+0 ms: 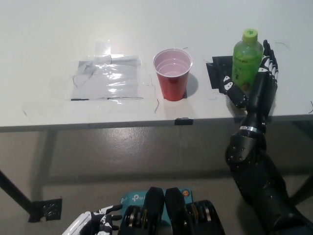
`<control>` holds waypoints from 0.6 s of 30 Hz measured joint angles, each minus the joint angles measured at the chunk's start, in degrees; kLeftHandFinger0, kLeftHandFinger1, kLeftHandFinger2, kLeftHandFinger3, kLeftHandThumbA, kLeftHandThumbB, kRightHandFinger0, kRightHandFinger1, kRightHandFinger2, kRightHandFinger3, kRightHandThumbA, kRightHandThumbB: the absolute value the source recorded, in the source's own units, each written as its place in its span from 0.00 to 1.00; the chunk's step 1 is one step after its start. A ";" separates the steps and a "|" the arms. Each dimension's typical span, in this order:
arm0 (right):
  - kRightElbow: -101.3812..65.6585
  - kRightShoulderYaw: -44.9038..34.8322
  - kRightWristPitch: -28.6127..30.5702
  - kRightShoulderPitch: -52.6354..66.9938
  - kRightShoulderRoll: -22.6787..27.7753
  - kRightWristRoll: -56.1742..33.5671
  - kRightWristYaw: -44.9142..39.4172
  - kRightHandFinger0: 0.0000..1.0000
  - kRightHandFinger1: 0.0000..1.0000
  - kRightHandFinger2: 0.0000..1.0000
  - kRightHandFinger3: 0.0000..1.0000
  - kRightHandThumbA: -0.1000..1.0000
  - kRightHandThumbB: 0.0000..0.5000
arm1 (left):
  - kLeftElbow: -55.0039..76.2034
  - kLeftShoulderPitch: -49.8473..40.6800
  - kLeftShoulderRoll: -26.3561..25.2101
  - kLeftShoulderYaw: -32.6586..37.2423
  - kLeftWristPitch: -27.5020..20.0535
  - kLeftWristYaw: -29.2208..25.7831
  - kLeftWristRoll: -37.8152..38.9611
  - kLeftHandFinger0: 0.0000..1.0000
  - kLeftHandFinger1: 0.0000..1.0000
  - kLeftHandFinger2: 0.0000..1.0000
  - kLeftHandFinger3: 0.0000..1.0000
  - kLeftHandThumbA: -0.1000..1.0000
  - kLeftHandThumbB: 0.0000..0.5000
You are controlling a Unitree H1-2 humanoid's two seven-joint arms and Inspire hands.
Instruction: The robot uses its right hand to pick up a bottle kept in the middle of the desk and tilt it into a cup kept next to it to pour water out
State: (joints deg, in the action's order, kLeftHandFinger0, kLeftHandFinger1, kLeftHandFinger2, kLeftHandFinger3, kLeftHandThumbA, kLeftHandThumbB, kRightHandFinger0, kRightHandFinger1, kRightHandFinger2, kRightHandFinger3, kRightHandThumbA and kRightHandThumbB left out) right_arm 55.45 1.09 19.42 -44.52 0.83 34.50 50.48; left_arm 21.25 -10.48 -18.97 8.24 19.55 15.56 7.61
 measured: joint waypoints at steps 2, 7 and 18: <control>-0.94 0.17 -0.40 0.34 0.28 -0.28 -0.02 1.00 1.00 1.00 1.00 0.93 0.83 | 0.00 -0.01 0.00 -0.07 -0.16 0.03 0.03 0.81 0.85 0.89 0.93 0.87 0.29; -5.63 0.48 -1.82 2.28 1.80 -0.64 -0.65 1.00 1.00 1.00 1.00 1.00 0.97 | 0.02 -0.28 0.01 -0.38 -0.51 0.04 0.07 0.81 0.85 0.88 0.92 0.87 0.26; -27.95 1.30 -6.53 19.50 5.25 -2.75 -9.88 1.00 1.00 1.00 1.00 1.00 1.00 | 0.05 -0.76 -0.02 -1.82 -1.09 0.11 0.10 0.82 0.86 0.89 0.93 0.90 0.21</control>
State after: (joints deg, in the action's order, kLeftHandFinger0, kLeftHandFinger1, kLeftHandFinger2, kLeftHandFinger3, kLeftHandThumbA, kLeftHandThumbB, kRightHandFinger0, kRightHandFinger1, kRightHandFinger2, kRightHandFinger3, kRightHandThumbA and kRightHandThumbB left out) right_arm 27.50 2.39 12.89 -25.03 6.08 31.75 40.60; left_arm 21.30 -11.24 -18.99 6.41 18.46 15.68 7.71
